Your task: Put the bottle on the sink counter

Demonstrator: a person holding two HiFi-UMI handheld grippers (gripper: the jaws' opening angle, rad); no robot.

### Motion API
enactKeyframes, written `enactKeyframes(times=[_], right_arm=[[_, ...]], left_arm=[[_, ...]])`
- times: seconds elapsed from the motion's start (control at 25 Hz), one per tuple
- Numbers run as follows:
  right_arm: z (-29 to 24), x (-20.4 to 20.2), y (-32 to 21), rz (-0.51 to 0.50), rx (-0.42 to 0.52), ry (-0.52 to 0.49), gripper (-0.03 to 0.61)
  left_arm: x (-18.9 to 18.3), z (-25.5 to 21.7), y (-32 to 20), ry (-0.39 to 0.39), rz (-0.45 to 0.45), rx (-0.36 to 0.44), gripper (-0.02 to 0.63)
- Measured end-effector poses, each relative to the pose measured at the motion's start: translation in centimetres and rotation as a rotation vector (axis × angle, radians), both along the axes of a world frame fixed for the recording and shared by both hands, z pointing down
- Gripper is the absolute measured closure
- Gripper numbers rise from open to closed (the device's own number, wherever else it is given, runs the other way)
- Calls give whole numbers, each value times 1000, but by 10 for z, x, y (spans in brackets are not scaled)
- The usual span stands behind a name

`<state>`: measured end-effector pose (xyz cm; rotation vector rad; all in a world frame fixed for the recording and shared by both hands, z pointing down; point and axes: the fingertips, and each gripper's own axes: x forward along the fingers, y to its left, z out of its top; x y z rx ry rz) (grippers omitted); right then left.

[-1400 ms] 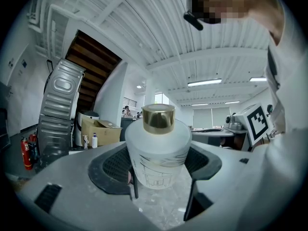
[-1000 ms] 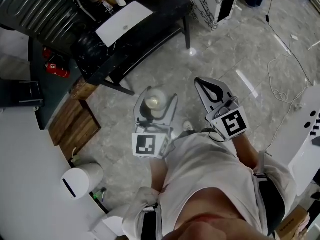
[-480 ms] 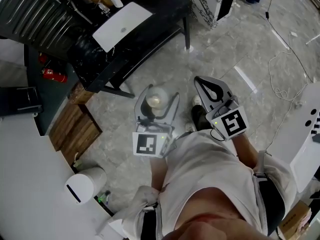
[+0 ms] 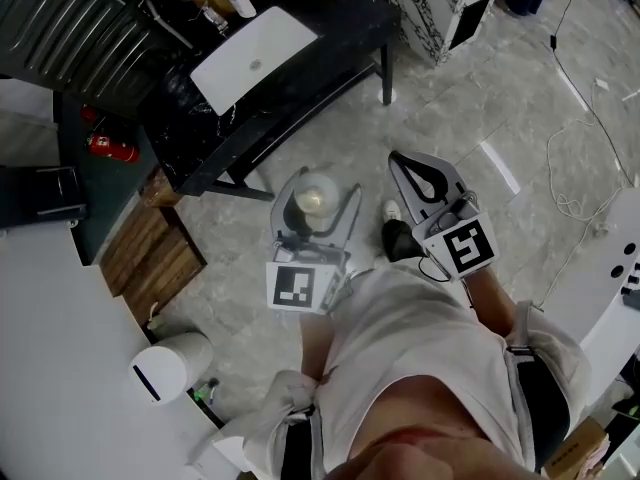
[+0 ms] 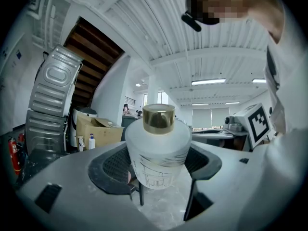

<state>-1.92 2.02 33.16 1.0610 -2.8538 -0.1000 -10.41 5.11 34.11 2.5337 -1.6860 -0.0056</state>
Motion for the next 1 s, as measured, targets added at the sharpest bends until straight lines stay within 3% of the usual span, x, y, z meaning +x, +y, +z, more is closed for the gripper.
enactKeyframes(times=[1.0], right_arm=[[-3,7,-151,-78,-37,5,580]], left_arm=[[6,-5,-154,-21,-78,-9,290]])
